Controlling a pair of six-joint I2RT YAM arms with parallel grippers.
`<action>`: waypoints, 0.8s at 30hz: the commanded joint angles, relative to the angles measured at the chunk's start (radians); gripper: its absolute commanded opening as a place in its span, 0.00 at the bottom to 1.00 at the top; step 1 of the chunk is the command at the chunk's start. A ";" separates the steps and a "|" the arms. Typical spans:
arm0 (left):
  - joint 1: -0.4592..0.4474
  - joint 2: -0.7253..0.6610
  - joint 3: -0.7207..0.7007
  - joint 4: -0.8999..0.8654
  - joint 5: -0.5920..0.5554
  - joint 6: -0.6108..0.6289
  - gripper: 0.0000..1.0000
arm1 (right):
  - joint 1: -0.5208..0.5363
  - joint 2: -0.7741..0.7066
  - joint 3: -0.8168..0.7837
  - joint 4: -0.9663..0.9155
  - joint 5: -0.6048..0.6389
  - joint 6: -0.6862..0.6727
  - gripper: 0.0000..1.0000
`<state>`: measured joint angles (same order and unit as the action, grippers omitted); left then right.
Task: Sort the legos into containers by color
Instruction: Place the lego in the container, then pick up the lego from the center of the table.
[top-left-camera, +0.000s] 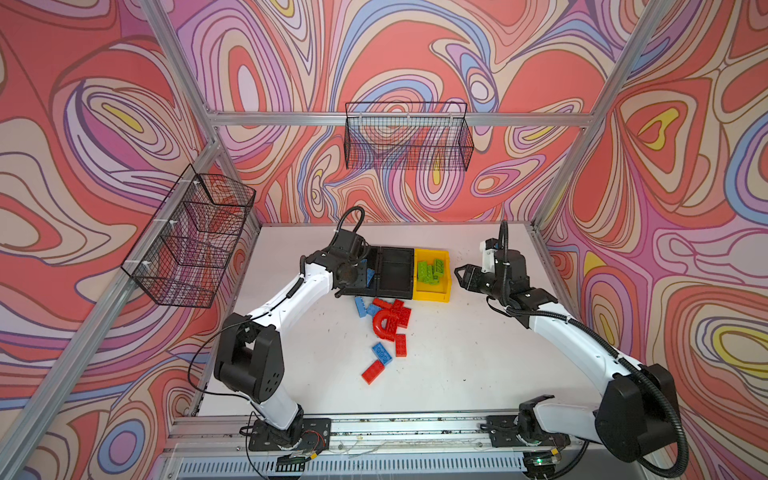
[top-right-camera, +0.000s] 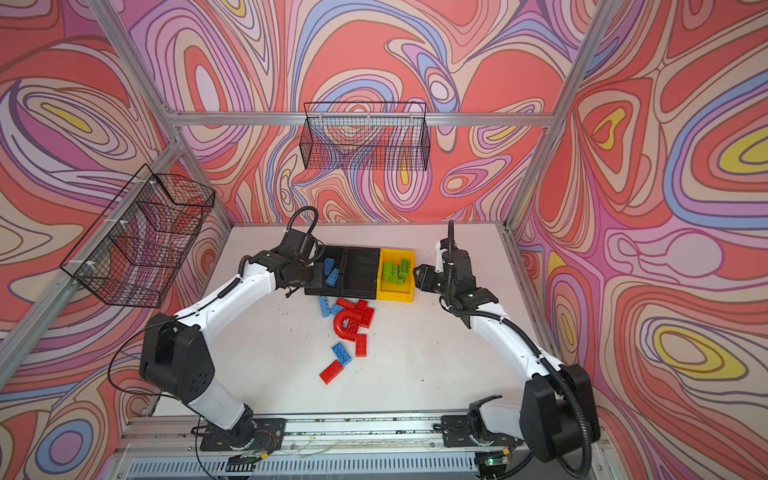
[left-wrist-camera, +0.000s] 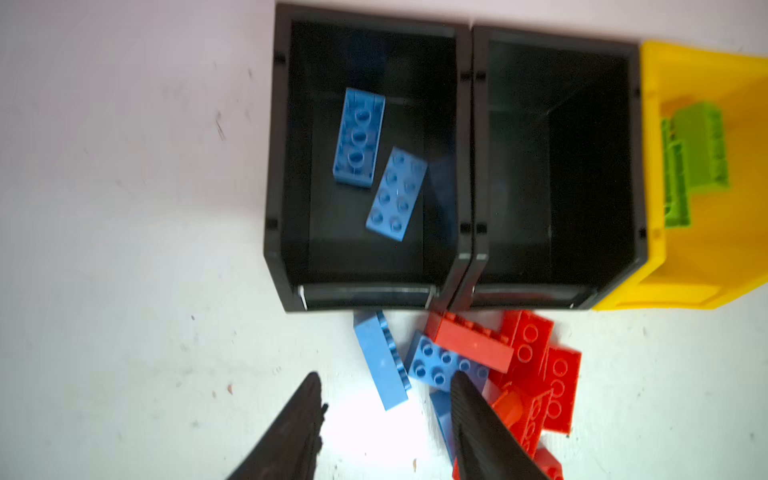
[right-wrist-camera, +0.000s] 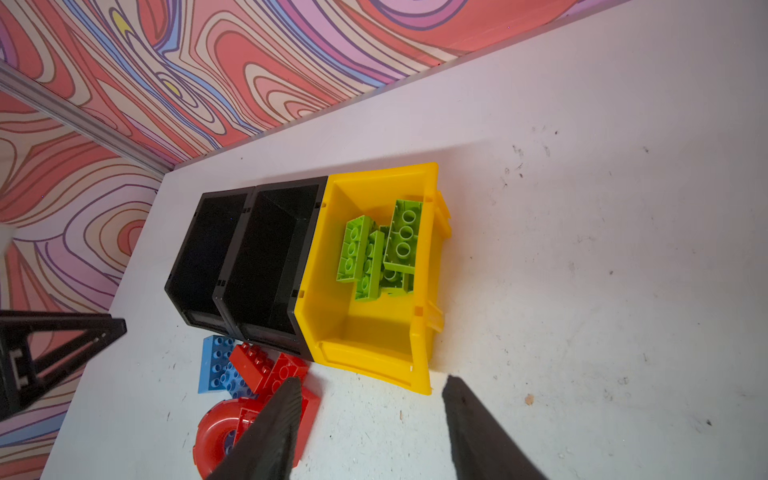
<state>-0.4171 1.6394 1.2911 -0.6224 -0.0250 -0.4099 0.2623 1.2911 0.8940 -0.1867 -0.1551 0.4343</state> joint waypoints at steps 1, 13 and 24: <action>-0.013 0.019 -0.102 0.035 0.018 -0.144 0.53 | -0.002 0.018 0.005 0.020 -0.016 -0.011 0.59; -0.012 0.204 -0.094 0.164 0.086 -0.212 0.52 | -0.003 -0.020 -0.005 -0.018 0.022 -0.014 0.59; -0.006 0.230 -0.106 0.164 0.053 -0.198 0.38 | -0.002 -0.024 -0.007 -0.023 0.034 -0.011 0.59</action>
<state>-0.4305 1.8740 1.1877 -0.4515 0.0502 -0.5995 0.2623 1.2827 0.8940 -0.1974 -0.1383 0.4274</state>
